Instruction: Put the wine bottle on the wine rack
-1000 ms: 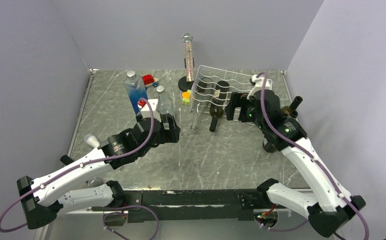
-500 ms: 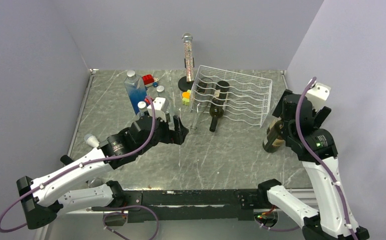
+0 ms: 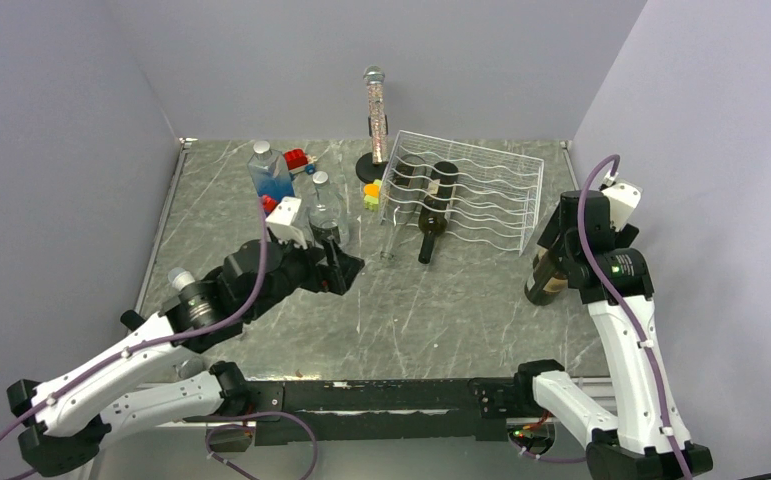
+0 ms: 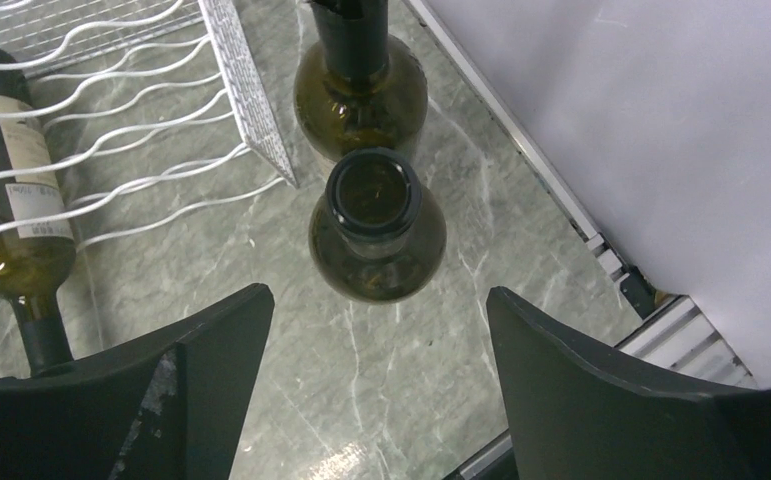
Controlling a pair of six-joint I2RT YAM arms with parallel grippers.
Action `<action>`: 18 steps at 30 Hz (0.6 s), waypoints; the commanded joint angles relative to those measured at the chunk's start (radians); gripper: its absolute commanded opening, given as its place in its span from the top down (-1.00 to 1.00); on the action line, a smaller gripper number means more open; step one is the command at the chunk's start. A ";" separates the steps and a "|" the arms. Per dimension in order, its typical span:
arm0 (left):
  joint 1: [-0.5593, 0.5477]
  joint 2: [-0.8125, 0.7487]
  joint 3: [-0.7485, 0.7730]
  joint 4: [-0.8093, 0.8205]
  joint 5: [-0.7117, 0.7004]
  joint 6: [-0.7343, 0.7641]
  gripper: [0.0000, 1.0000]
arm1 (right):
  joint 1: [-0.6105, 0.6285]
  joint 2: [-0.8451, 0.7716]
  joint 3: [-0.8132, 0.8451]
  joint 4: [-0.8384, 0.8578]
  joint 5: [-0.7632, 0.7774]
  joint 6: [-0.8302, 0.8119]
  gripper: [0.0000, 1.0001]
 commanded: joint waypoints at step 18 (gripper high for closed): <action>0.003 -0.191 -0.052 -0.051 -0.066 -0.121 -0.99 | -0.058 -0.004 -0.134 0.261 0.036 -0.038 -0.38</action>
